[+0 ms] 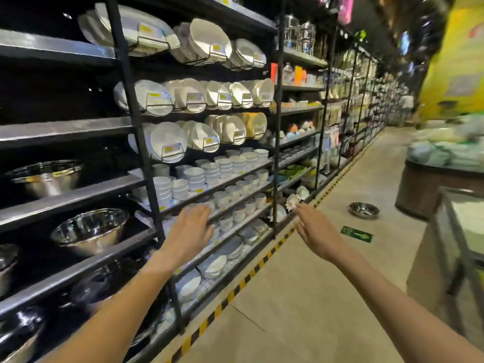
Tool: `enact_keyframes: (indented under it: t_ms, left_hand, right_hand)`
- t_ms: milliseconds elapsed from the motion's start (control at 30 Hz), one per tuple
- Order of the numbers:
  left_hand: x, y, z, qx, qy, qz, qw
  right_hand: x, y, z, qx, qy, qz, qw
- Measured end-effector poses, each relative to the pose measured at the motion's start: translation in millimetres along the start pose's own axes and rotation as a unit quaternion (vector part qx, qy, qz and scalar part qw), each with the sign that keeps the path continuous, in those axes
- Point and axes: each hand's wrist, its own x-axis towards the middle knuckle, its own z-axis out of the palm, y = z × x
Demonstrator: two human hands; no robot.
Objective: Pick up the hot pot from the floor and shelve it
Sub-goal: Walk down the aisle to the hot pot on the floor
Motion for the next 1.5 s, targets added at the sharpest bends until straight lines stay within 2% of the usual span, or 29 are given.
enact_keyframes:
  t_ms: [167, 367, 533, 700, 867, 1100, 1367, 1500]
  left_hand:
    - [122.1, 19.7, 69.1, -0.044, -0.009, 0.09, 0.995]
    - [253.7, 34.1, 140.3, -0.06, 0.006, 0.177, 0.982]
    - [375.1, 36.5, 181.8, -0.092, 0.014, 0.21, 0.973]
    - [485.5, 65.9, 237.1, -0.128, 0.012, 0.259, 0.957]
    - [597.0, 111.6, 309.9, -0.14, -0.01, 0.282, 0.949]
    - [770.1, 177.6, 395.3, -0.151, -0.048, 0.252, 0.955]
    - [973.6, 252.6, 503.3, -0.177, -0.028, 0.248, 0.952]
    - [1083.5, 295.2, 573.4, -0.183, -0.052, 0.24, 0.952]
  right_hand:
    - [21.1, 83.7, 17.0, -0.085, -0.01, 0.1, 0.991]
    - [64.4, 153.9, 49.3, -0.112, -0.024, 0.231, 0.966]
    - [127.0, 199.0, 56.6, -0.131, 0.002, 0.273, 0.953]
    - [175.2, 277.5, 67.1, -0.148, 0.013, 0.325, 0.934]
    - [225.2, 391.7, 94.8, -0.134, 0.011, 0.369, 0.919]
    - [325.7, 575.7, 120.3, -0.115, -0.039, 0.397, 0.91]
    - [442.0, 775.1, 163.6, -0.109, -0.041, 0.405, 0.907]
    - [503.5, 885.9, 199.1, -0.112, -0.028, 0.425, 0.898]
